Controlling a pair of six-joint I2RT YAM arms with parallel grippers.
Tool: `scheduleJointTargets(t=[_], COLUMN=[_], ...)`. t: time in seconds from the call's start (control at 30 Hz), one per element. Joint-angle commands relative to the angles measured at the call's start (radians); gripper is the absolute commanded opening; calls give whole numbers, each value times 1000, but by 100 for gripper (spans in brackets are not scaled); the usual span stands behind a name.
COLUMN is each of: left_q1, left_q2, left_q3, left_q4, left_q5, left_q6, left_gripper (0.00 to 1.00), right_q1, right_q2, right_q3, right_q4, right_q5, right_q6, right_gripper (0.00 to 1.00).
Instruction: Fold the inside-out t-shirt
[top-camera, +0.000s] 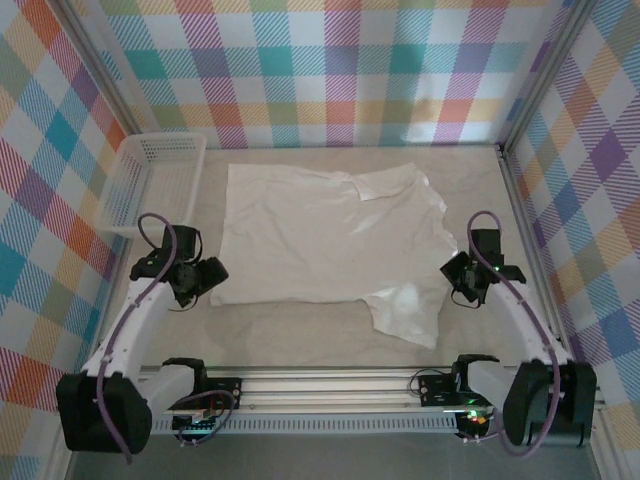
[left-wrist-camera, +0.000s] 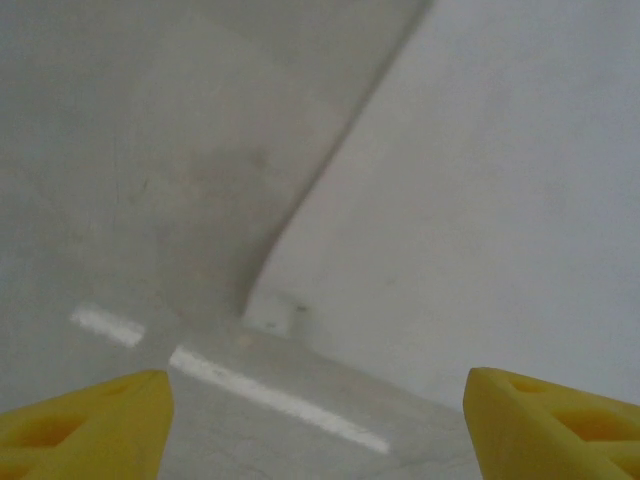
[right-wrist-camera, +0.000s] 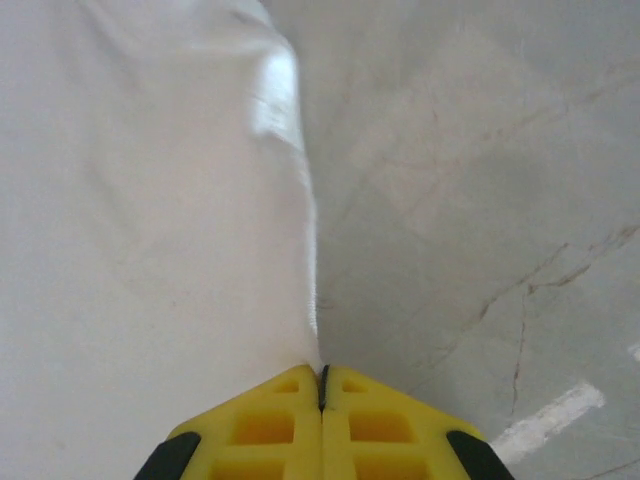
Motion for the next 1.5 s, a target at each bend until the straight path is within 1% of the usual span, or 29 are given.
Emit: scheduleJointTargets(t=[0.0, 0.03, 0.2, 0.23, 0.3, 0.4, 0.53, 0.6, 0.67, 0.77, 0.87, 0.93, 1.0, 1.07, 1.1, 1.17, 1.27, 1.37, 1.47], left_q1=[27, 34, 39, 39, 40, 41, 41, 41, 41, 42, 42, 42, 42, 42, 42, 42, 41, 41, 41], left_q2=[49, 67, 91, 95, 117, 163, 190, 212, 234, 252, 251, 220, 164, 100, 76, 27, -12, 31, 137], left_q3=[-35, -48, -114, -127, -142, -150, -163, -170, -183, -200, -193, -169, -141, -126, -125, -124, -93, 3, 115], left_q4=[-10, 7, 94, 112, 140, 194, 269, 293, 314, 337, 319, 266, 179, 85, 53, 26, 31, 35, 39], left_q5=[75, 90, 170, 177, 174, 166, 147, 155, 171, 172, 159, 140, 90, 23, 11, 30, 81, 96, 83], left_q6=[-68, -80, -120, -123, -126, -126, -128, -131, -137, -142, -143, -140, -138, -135, -132, -118, -105, -80, -50], left_gripper=[73, 71, 69, 67, 60, 54, 50, 47, 40, 27, 0, 0, 0, 0, 0, 0, 0, 0, 0], right_q1=[-3, -4, -3, -3, -4, -4, -4, -3, -3, -3, -3, -4, -4, -4, -3, -4, -4, -4, -4], right_q2=[-41, -48, -55, -52, -46, -38, -40, -43, -45, -43, -41, -43, -60, -100, -120, -155, -167, -115, -30], right_q3=[21, 21, 10, 5, -4, -9, -1, -1, -1, -2, 2, 7, -1, -55, -82, -121, -111, -31, 67], right_q4=[-54, -54, -46, -39, -31, -16, -24, -27, -29, -30, -40, -86, -160, -198, -203, -194, -172, -152, -125], right_q5=[40, 35, 36, 31, 21, 0, -3, 2, 3, 1, 7, 39, 90, 120, 122, 113, 100, 93, 95], right_q6=[31, 33, 35, 35, 45, 50, 41, 39, 38, 42, 48, 70, 102, 127, 132, 129, 101, 51, 0], right_gripper=[0, 0, 0, 0, 0, 0, 0, 0, 0, 0, 0, 0, 0, 0, 0, 0, 0, 0, 0])
